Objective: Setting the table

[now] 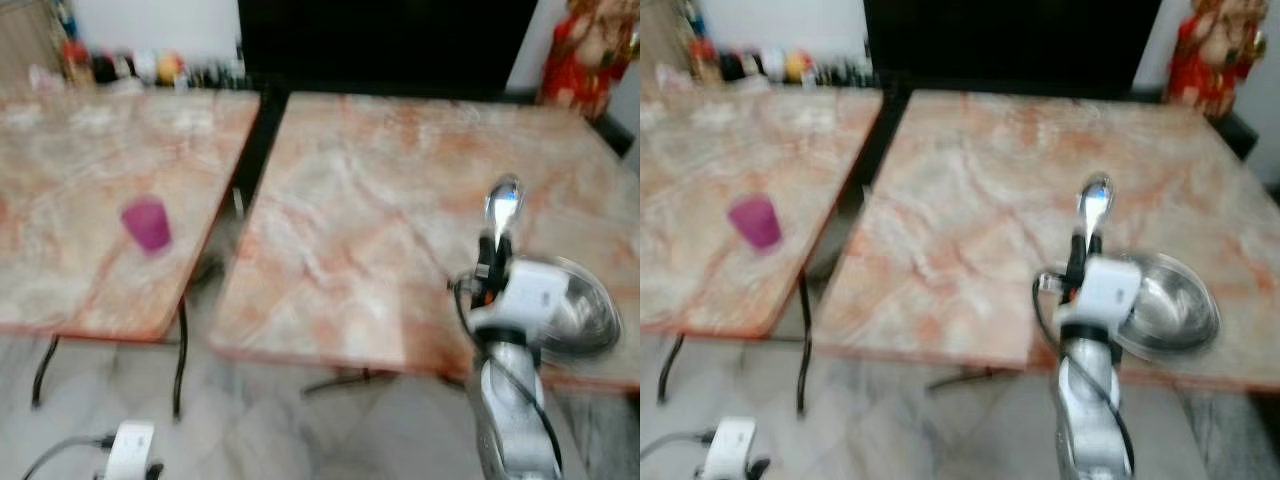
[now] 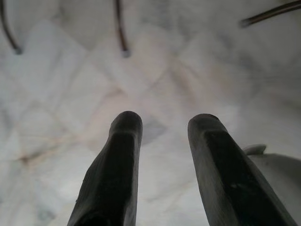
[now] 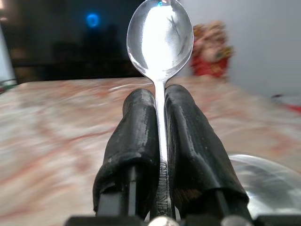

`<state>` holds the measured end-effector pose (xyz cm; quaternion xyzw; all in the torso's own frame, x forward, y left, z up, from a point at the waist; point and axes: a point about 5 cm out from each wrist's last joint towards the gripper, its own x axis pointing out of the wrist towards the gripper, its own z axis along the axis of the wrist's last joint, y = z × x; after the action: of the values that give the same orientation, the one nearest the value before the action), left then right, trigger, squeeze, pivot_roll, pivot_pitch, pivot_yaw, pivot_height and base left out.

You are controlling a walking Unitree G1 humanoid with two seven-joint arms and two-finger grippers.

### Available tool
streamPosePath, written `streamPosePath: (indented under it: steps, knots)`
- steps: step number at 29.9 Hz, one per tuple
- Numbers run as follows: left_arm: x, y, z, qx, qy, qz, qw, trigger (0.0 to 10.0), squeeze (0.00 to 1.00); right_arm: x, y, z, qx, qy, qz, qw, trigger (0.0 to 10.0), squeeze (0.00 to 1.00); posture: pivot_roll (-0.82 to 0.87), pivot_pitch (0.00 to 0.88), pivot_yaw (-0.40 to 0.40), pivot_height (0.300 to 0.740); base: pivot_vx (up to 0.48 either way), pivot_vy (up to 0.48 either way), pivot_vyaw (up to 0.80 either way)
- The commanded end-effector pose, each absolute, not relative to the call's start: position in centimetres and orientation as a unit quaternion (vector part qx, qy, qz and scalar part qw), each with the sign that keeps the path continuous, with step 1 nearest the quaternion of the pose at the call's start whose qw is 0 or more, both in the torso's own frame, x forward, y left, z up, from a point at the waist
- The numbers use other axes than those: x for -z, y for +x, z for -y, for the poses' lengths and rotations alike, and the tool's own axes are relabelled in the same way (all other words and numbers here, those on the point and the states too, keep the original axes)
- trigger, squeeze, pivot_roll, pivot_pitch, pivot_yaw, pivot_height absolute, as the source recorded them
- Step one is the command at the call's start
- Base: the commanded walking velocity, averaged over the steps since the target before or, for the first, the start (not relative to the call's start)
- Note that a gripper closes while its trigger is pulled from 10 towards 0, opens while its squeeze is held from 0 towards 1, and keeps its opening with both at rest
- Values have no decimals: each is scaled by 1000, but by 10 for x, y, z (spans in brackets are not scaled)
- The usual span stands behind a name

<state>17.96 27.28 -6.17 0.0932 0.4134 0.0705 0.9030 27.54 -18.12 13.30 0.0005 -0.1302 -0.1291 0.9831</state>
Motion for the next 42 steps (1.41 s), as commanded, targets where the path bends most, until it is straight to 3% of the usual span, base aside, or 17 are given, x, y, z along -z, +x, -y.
streamPosePath:
  steps: [1, 9, 15, 19, 26, 42]
  knots:
    - [61, 175, -281, -79, 100, -421, 898, 10000, 0, -138, 276, 177, 123, 6, 142, 982, 10000, 0, 62, 14, -10, 740, 0, -480, 0]
    - [61, 175, -281, -78, 102, -421, 898, 10000, 0, -140, 275, 184, 138, 1, 147, 980, 10000, 0, 60, 15, -7, 740, 0, -475, 0]
    - [61, 176, -281, -81, 99, -421, 898, 10000, 0, -148, 278, 193, 149, -7, 155, 977, 10000, 0, 61, 21, -8, 740, 0, 0, 0]
    - [61, 176, -280, -82, 98, -420, 898, 10000, 0, -152, 283, 215, 176, -22, 139, 974, 10000, 0, 55, 23, -7, 740, 0, 0, 0]
    - [61, 176, -280, -81, 95, -421, 898, 10000, 0, -143, 296, 241, 174, -70, 61, 980, 10000, 0, 49, 23, -4, 740, 0, 0, 0]
    - [61, 177, -280, -89, 87, -421, 898, 10000, 0, -100, 326, 238, 141, -11, -109, 984, 10000, 0, 53, 19, 3, 740, 0, 0, 0]
